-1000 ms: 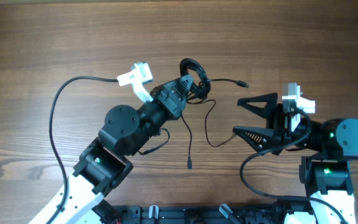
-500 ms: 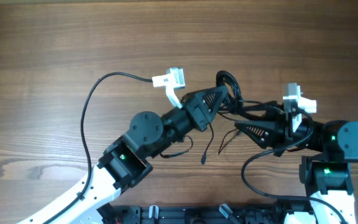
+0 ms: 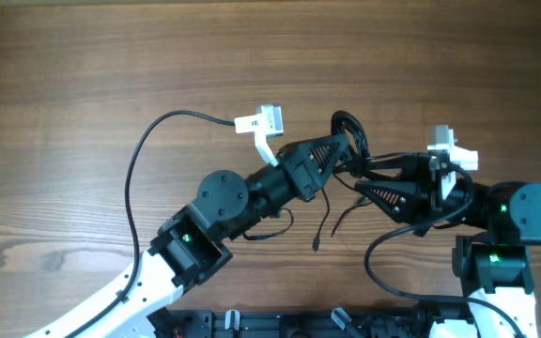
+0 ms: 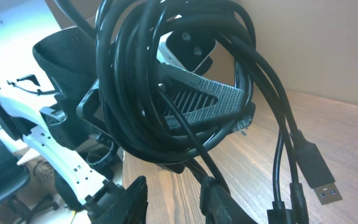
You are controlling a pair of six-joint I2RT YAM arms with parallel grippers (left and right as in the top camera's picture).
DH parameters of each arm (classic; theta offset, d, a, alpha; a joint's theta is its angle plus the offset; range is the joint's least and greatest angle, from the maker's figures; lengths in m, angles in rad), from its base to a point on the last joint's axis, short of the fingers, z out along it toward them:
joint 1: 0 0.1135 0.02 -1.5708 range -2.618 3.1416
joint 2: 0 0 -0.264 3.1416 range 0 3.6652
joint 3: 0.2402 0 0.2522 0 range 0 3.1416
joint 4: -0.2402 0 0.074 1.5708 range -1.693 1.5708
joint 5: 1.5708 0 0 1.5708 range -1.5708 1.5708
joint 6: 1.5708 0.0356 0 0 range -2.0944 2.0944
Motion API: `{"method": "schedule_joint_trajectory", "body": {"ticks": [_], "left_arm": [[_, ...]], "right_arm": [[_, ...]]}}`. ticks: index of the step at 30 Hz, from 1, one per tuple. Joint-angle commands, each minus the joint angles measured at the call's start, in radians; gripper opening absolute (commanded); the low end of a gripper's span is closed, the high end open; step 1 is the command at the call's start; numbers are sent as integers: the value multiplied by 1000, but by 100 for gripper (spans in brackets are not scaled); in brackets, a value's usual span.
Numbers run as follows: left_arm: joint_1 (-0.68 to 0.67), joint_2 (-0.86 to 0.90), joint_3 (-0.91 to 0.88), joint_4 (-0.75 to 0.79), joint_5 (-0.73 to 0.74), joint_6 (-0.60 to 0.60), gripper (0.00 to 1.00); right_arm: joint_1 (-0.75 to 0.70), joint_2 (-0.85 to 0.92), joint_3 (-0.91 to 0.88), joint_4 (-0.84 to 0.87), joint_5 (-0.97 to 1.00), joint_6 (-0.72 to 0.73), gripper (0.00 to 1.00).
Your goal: Untangle cables
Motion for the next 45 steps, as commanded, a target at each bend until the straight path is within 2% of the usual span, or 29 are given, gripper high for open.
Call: {"method": "schedule_joint_trajectory", "body": {"ticks": [1,4,7,12,13,14,15,16,18,21,22,23,24,25,31,32,34,37,40,43,44,45], "left_arm": [[-5,0,10,11,19,-10,4],[-4,0,10,15,18,-10,4],[-3,-2,10,37,18,-9,4],[32,-20,10,37,16,-10,4],[32,-23,10,37,16,-9,4],[32,-23,10,37,16,-10,4],[32,-23,10,36,16,-10,4],[32,-23,10,37,16,-9,4],[31,-23,10,37,17,-10,4],[3,-23,10,37,26,-10,4],[-12,-23,10,37,26,-10,4],[-24,-21,10,37,18,-9,4],[-24,-21,10,37,18,-9,4],[-24,-21,10,37,18,-9,4],[-24,-21,10,33,-8,-2,4],[-23,-21,10,34,-52,-2,4],[-5,-21,10,86,-105,101,4],[-1,-26,10,111,-101,143,4],[0,-26,10,109,-105,224,4],[0,-26,10,103,-183,278,4],[0,-26,10,101,-235,287,4],[0,-26,10,98,-270,288,4]], "right_arm": [[4,-2,16,9,-8,-1,4],[4,-2,16,-3,35,0,4],[3,-2,16,-101,134,0,4],[3,-2,16,-118,152,-3,4],[3,-2,16,-114,143,-4,37],[3,-2,16,-108,129,-4,63],[3,-2,16,-82,88,-5,76],[3,-2,16,-59,57,-5,82],[3,-2,16,3,-6,-3,85],[3,-2,16,24,-20,-2,84],[3,-2,16,24,-20,-3,61],[3,-2,16,24,-20,-3,23],[3,-2,16,24,-21,-3,9],[3,-2,16,24,-21,-3,4],[3,-2,16,14,26,3,4],[3,-1,16,-22,86,57,4],[3,20,16,-101,196,166,4],[3,99,16,-216,291,286,4],[3,145,16,-216,280,295,4],[3,140,16,-216,277,291,4],[3,139,16,-214,273,288,19],[3,139,16,-198,257,283,44]]}}
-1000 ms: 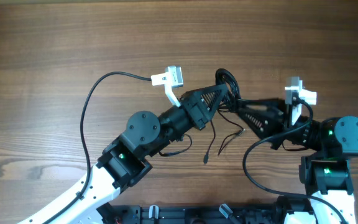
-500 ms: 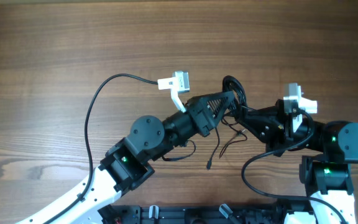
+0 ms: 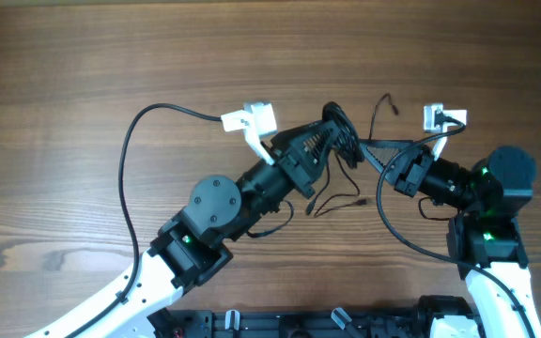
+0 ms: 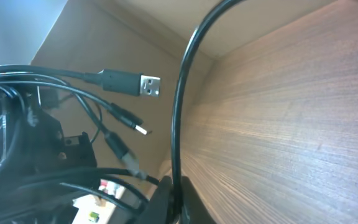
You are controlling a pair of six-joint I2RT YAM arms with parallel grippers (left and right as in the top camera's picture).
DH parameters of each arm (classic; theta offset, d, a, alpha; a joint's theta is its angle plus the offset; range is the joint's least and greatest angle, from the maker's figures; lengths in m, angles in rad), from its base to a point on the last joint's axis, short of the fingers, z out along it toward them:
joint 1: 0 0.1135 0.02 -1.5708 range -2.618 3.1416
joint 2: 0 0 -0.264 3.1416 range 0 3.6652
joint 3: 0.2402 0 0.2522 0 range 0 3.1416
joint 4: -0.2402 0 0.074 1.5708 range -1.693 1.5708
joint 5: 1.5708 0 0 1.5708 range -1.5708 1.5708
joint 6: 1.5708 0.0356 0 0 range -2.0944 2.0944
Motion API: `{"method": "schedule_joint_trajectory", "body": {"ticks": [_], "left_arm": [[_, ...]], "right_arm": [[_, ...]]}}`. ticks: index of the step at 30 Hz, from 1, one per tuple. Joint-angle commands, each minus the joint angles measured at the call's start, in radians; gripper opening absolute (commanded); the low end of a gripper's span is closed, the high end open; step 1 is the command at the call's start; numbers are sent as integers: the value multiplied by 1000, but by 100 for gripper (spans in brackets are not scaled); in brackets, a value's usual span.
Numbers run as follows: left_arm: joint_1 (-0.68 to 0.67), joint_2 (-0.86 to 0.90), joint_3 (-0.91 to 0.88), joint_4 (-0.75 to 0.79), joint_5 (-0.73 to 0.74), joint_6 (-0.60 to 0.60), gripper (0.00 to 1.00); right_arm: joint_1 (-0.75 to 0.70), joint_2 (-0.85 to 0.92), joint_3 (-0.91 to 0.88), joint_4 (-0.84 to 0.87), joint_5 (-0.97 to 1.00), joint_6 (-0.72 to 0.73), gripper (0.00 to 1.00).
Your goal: Untangle cables
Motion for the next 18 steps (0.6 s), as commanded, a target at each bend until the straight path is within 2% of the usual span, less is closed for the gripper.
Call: {"method": "schedule_joint_trajectory", "body": {"ticks": [1,2,5,11,14,18], "left_arm": [[5,-22,10,-4,-159,77,4],[5,-22,10,-8,-198,138,4],[3,-22,10,-11,-308,356,4],[-13,-24,10,-32,-366,634,4],[-63,-23,10,-78,-366,832,4],[-126,-24,10,-84,-367,971,4]], "right_arm": [[0,1,10,40,-14,-11,61],[0,-1,10,63,-34,-29,79],[0,-29,10,67,-38,-78,100],[0,-126,10,64,-29,-138,100],[0,-158,10,25,5,-160,100],[0,-160,10,21,8,-169,100]]}}
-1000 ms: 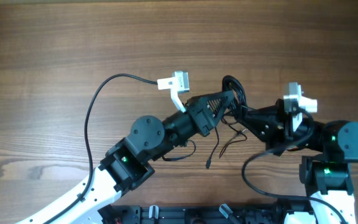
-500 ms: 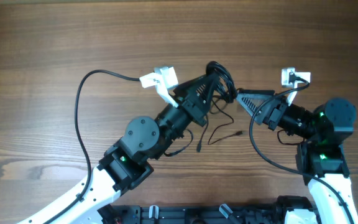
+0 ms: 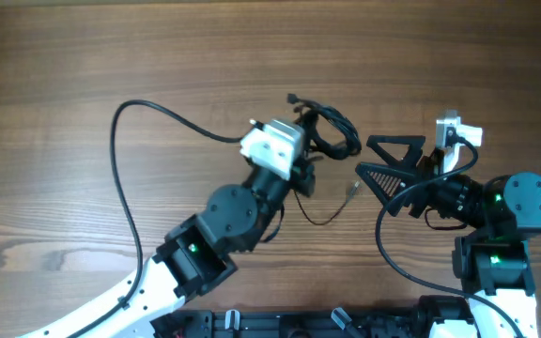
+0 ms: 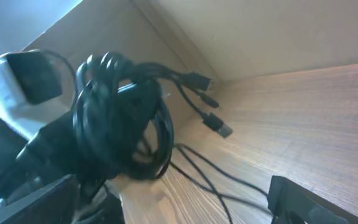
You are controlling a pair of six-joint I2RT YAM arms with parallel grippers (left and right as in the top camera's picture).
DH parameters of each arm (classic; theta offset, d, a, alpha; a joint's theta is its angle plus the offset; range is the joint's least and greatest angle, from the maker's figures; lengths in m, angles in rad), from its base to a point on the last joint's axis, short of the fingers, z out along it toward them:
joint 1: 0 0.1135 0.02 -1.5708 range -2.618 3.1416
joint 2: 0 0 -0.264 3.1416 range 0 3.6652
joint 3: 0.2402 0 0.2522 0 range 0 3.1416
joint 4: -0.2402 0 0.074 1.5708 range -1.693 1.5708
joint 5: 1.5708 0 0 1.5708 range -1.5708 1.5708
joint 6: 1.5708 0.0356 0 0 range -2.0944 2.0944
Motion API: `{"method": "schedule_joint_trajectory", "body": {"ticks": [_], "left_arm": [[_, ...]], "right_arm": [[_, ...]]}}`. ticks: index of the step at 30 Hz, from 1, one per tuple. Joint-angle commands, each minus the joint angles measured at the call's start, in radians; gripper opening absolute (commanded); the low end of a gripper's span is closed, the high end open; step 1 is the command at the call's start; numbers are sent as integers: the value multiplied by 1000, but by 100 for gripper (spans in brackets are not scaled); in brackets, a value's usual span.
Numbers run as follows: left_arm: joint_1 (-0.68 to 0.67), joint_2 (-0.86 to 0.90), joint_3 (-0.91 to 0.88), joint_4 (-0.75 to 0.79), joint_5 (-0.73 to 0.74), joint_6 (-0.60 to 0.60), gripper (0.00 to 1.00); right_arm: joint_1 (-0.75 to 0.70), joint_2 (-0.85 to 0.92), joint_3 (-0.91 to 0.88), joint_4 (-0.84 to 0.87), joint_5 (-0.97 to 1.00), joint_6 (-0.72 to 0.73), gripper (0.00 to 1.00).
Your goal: Untangle cables
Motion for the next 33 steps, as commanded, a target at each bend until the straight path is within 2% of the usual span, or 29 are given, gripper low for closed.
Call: {"method": "schedule_joint_trajectory", "body": {"ticks": [1,5,8,9,11,13,16,20,24,27,28,30,33], "left_arm": [[-51,-19,10,5,-22,180,4],[-80,-43,10,-6,-131,178,4],[-80,-89,10,-31,-137,174,4],[-80,-102,10,-42,-135,135,4],[-80,-107,10,-66,-39,87,4],[-80,-101,10,-80,79,65,4],[-80,-84,10,-72,83,-40,4],[-80,-80,10,-64,217,-50,4],[-79,-80,10,-65,208,-66,4],[-77,-80,10,-64,32,-67,4],[-77,-82,10,-65,42,-67,4],[-78,-86,10,-66,154,-68,4],[-77,-89,10,-85,157,-100,4]], "right_arm": [[-3,-12,10,-9,21,-33,99],[-91,-12,10,-145,12,-138,100],[-139,-13,10,-149,-61,-178,100],[-141,-14,10,-149,-64,-179,100],[-141,-14,10,-133,-87,-183,100],[-141,-14,10,-30,-205,-202,100],[-141,-14,10,79,-319,-202,100],[-141,-14,10,79,-319,-201,100],[-141,-14,10,79,-319,-202,100],[-141,-14,10,79,-322,-201,100],[-141,-14,10,79,-318,-201,100],[-141,-14,10,71,-298,-203,100],[-141,-14,10,60,-282,-204,100]]}}
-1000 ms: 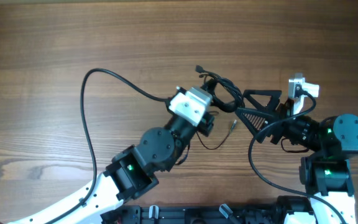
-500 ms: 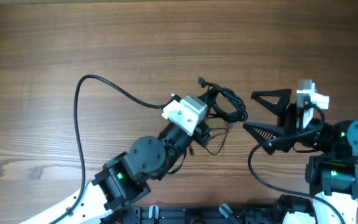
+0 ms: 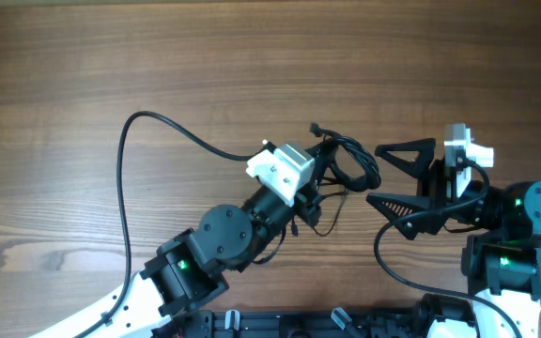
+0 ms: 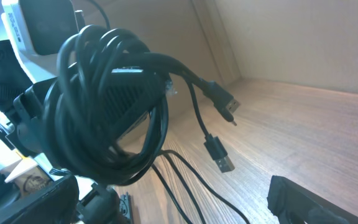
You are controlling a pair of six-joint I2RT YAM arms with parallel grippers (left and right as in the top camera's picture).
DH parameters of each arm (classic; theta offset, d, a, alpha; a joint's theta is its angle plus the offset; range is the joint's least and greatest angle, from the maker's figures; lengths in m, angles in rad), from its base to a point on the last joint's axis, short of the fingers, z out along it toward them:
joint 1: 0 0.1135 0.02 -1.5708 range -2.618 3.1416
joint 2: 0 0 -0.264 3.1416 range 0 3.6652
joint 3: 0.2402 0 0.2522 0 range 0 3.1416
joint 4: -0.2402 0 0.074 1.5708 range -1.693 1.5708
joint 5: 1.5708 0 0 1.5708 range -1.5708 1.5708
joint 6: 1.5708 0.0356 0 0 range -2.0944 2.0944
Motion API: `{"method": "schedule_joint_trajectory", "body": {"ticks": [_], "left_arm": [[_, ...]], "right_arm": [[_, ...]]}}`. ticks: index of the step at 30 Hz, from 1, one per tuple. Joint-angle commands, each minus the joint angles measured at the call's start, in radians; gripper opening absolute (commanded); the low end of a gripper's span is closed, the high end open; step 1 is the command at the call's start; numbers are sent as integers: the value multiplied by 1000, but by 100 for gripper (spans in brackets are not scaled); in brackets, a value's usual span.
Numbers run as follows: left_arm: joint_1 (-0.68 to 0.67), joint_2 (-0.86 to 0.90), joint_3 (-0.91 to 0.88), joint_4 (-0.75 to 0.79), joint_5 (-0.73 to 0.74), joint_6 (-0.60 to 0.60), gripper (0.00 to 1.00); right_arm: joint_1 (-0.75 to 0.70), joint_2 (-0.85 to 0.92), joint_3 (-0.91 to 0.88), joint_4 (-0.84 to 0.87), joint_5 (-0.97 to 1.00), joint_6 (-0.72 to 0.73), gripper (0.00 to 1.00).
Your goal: Untangle cables
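A bundle of black cables (image 3: 347,167) hangs in loops off the table, with my left gripper (image 3: 325,176) shut on it. In the right wrist view the bundle (image 4: 98,106) wraps round the left gripper's ribbed fingers (image 4: 129,102). Two USB plugs (image 4: 224,104) dangle from it to the right, and thin strands (image 4: 185,180) trail down onto the wood. My right gripper (image 3: 374,175) stands open just right of the bundle, facing it, with nothing between its fingers (image 4: 300,202).
A long black lead (image 3: 134,178) arcs over the wooden table (image 3: 252,56) from the left arm to its white wrist camera (image 3: 280,169). Another black lead (image 3: 383,258) loops beside the right arm's base (image 3: 505,258).
My left gripper has moved the bundle down and to the right, nearer the right gripper. The right gripper is still open and now faces the bundle from closer.
At first both grippers met at the tangled bundle. Then my right gripper was shut on one black cable, held out to the right of the bundle. Later it was open and apart while the left gripper kept the bundle. Now the two are close again.
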Motion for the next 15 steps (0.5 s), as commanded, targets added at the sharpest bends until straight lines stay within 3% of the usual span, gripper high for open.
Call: {"method": "schedule_joint_trajectory", "body": {"ticks": [1,5,12,15], "left_arm": [[-2,-11,10,-15,31,-45,4],[-1,-64,10,-68,0,-58,4],[-1,-92,10,-104,-75,-105,4],[-1,-91,10,-111,-24,-106,4]], "right_arm": [[-4,-5,11,-7,24,-19,100],[-4,-5,11,-152,168,-10,100],[-4,-5,11,-143,158,-13,100],[-4,-5,11,-121,136,-13,100]]}}
